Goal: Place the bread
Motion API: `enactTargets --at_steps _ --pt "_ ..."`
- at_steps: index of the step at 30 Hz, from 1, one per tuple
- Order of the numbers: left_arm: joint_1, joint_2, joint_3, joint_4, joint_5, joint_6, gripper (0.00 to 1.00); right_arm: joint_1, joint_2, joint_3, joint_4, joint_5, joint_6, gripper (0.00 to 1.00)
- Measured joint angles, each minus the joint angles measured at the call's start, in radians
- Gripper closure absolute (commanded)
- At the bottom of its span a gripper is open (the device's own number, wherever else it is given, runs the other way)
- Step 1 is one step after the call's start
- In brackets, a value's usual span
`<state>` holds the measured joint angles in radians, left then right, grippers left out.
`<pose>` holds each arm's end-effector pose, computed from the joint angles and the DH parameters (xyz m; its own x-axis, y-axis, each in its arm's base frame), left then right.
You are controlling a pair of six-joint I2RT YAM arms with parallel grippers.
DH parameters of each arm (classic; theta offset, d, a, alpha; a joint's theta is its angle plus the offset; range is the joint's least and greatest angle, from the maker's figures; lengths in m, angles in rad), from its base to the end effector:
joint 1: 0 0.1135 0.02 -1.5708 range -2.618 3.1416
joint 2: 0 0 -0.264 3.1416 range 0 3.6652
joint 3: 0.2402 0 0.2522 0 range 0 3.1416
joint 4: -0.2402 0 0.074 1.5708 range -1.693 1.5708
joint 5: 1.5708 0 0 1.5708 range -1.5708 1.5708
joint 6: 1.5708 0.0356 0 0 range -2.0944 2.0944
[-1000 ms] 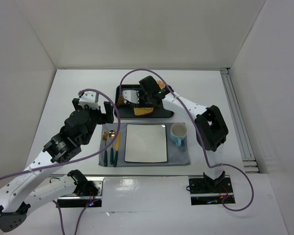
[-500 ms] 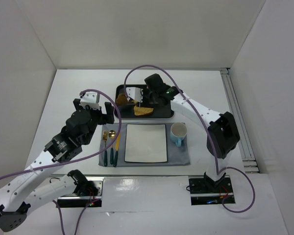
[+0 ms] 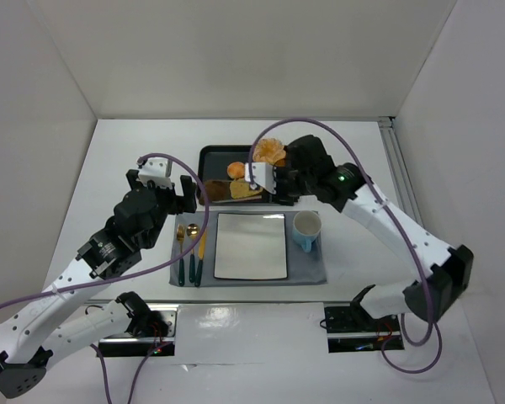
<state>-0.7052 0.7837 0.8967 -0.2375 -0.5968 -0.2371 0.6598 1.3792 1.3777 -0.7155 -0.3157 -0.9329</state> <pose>0.1442 -0.0964 0.3742 -0.1181 -0.1546 -0.9809 0.0862 0.9825 -0.1652 0.2272 0.1902 0.3614 0.3074 -0.7280 -0.6128 -0.8742 0.0383 -0.4841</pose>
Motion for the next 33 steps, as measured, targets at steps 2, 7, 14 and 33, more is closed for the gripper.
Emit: enactTargets --at_steps 2,7,14,33 --pt "0.0 0.002 0.0 0.0 0.0 0.0 0.01 -0.01 -0.081 -0.061 -0.032 -0.017 -0.01 1.0" --pt "0.0 0.032 0.0 0.006 0.0 0.0 0.01 -0.028 -0.225 -0.21 -0.119 -0.046 -0.034 1.0" --pt "0.0 0.057 0.0 0.006 0.0 0.0 0.01 -0.03 -0.287 -0.305 -0.204 -0.066 -0.052 1.0" --pt "0.002 0.057 0.0 0.006 0.01 0.0 0.01 -0.022 -0.227 -0.365 -0.22 -0.053 -0.024 0.68"
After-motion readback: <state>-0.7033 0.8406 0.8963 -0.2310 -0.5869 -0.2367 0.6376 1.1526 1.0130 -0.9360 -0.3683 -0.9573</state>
